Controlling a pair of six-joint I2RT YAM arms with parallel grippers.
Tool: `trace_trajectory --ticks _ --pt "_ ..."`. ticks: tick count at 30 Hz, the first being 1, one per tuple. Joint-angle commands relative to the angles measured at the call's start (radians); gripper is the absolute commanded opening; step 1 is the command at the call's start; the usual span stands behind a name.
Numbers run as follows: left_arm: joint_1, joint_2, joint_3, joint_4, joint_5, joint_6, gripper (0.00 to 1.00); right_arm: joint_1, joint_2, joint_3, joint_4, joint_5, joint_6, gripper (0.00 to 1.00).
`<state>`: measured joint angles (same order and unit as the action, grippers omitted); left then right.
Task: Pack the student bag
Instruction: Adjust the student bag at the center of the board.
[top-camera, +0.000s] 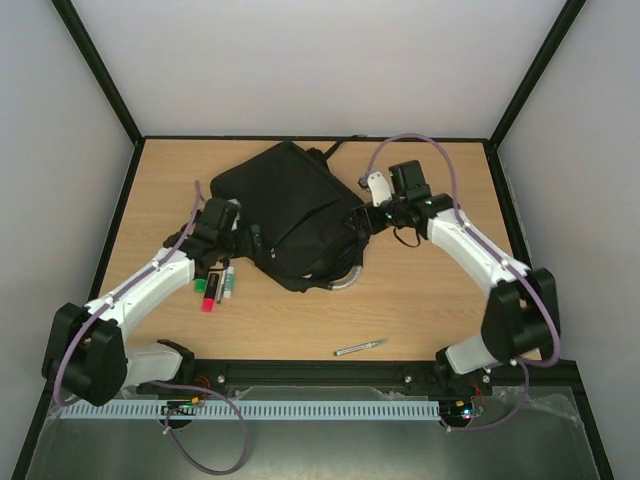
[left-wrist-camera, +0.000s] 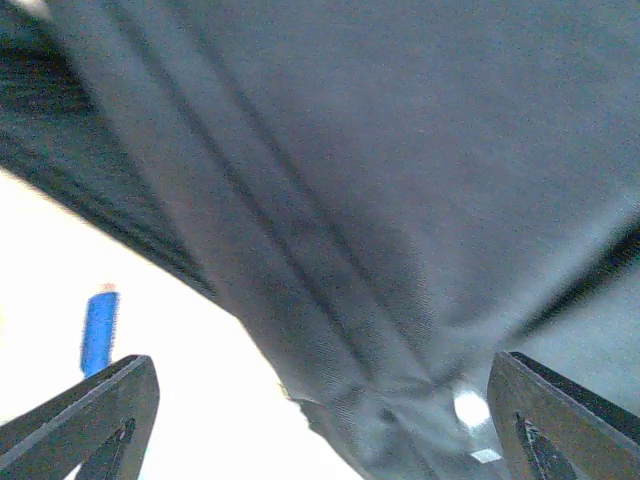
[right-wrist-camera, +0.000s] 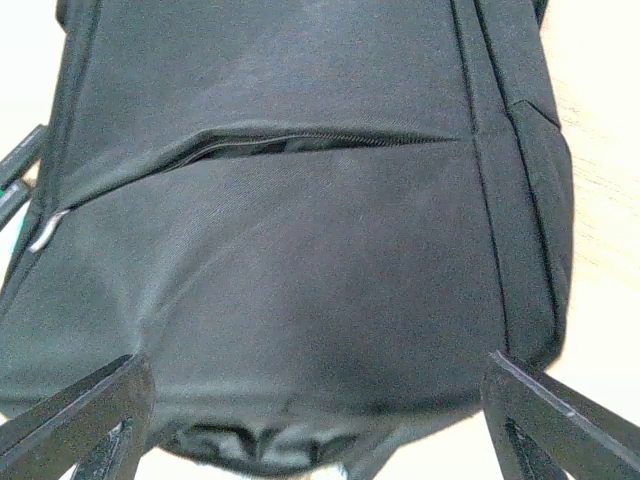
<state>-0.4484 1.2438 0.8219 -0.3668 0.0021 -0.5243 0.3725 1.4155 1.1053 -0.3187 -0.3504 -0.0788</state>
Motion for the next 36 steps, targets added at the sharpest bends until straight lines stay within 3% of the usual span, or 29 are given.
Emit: trace_trajectory --ticks 1,5,9,16,22,31,36 --pt "0.089 0.039 -0.014 0.066 0.01 -0.087 0.93 -0.003 0.187 0.098 0.008 -0.05 0.032 0.89" --pt "0.119 0.196 0.048 0.133 0.055 -0.092 0.93 -0.004 0.294 0.131 0.015 -0.005 0.045 0.82" --pt "0.1 0.357 0.127 0.194 0.112 -0.112 0.9 -0.006 0.28 0.071 0.044 0.081 0.03 0.8" --pt "-0.033 0.503 0.247 0.29 0.149 -0.085 0.85 -0.009 0.262 -0.006 0.015 0.117 -0.042 0.78" --pt "-0.11 0.652 0.327 0.365 0.249 -0.018 0.76 -0.009 0.269 -0.004 -0.148 0.051 -0.149 0.74" --pt "-0.17 0.719 0.369 0.422 0.271 0.085 0.74 -0.009 0.118 -0.128 -0.344 0.06 -0.275 0.71" --pt "-0.211 0.648 0.33 0.432 0.245 0.138 0.74 -0.01 0.011 -0.174 -0.422 0.097 -0.354 0.72"
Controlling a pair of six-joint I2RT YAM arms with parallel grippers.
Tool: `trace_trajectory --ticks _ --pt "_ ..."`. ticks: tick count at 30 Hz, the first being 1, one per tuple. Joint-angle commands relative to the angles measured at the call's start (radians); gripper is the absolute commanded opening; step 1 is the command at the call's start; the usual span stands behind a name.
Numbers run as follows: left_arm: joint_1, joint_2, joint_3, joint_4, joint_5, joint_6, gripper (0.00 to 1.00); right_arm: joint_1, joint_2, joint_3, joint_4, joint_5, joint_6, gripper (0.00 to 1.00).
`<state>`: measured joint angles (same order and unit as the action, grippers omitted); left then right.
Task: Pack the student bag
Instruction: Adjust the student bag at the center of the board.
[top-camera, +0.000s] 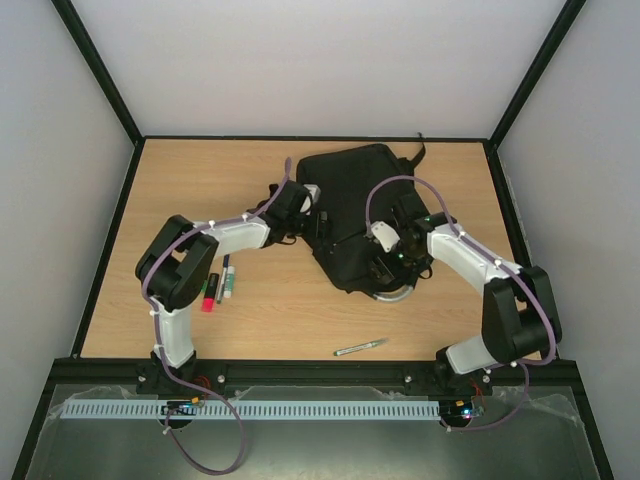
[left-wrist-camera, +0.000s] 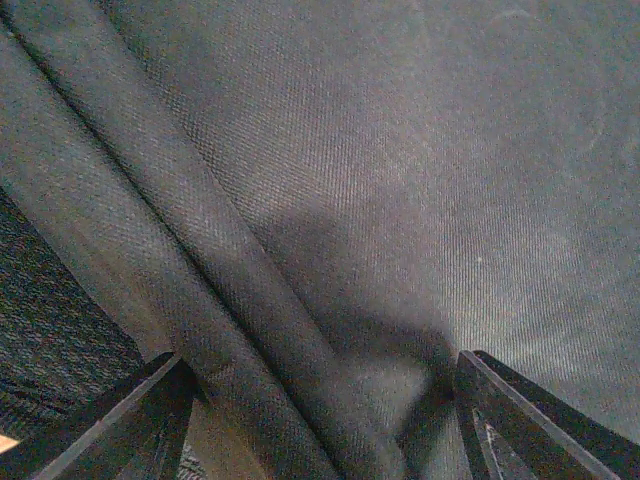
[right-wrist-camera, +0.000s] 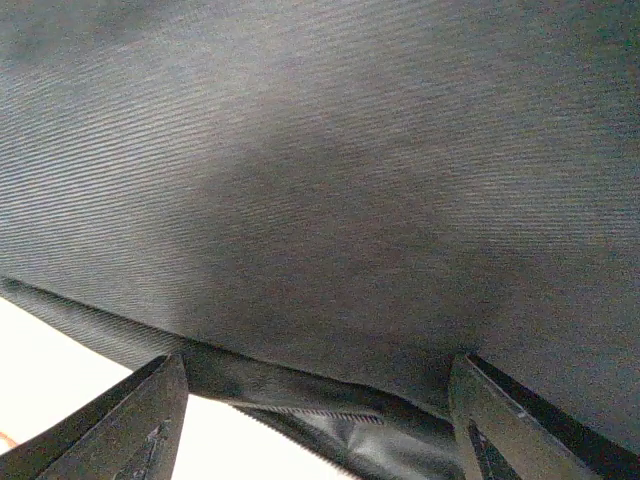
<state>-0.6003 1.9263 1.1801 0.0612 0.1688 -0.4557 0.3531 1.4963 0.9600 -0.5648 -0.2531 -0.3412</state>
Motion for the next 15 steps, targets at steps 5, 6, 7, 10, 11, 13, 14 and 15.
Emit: trace_trajectory --ticks 5,6,7,10,11,13,14,15 --pt "-0.086 -0.224 -0.155 0.021 -0.046 0.066 0.78 -0.021 -0.293 0.03 -0.251 0.068 -0.125 0.79" --pt "-0.096 -0.276 -0.193 0.03 -0.081 0.067 0.8 -0.022 -0.328 0.041 -0.249 0.061 -0.122 0.8" --pt "-0.107 -0.324 -0.231 0.033 -0.118 0.069 0.81 -0.021 -0.356 0.049 -0.246 0.039 -0.117 0.81" --pt "-0.129 -0.475 -0.324 0.023 -0.162 0.067 0.82 -0.022 -0.364 0.098 -0.25 -0.04 -0.102 0.81" --pt "-0.131 -0.509 -0.356 0.021 -0.161 0.065 0.82 -0.022 -0.353 0.121 -0.254 -0.065 -0.105 0.81" --pt "-0.137 -0.563 -0.41 0.02 -0.148 0.073 0.81 -0.022 -0.333 0.148 -0.217 -0.088 -0.115 0.81" --pt "-0.144 -0.587 -0.437 0.023 -0.144 0.085 0.79 -0.022 -0.323 0.148 -0.18 -0.085 -0.114 0.81" --pt "-0.152 -0.604 -0.462 0.031 -0.142 0.1 0.77 -0.022 -0.308 0.144 -0.133 -0.075 -0.113 0.81"
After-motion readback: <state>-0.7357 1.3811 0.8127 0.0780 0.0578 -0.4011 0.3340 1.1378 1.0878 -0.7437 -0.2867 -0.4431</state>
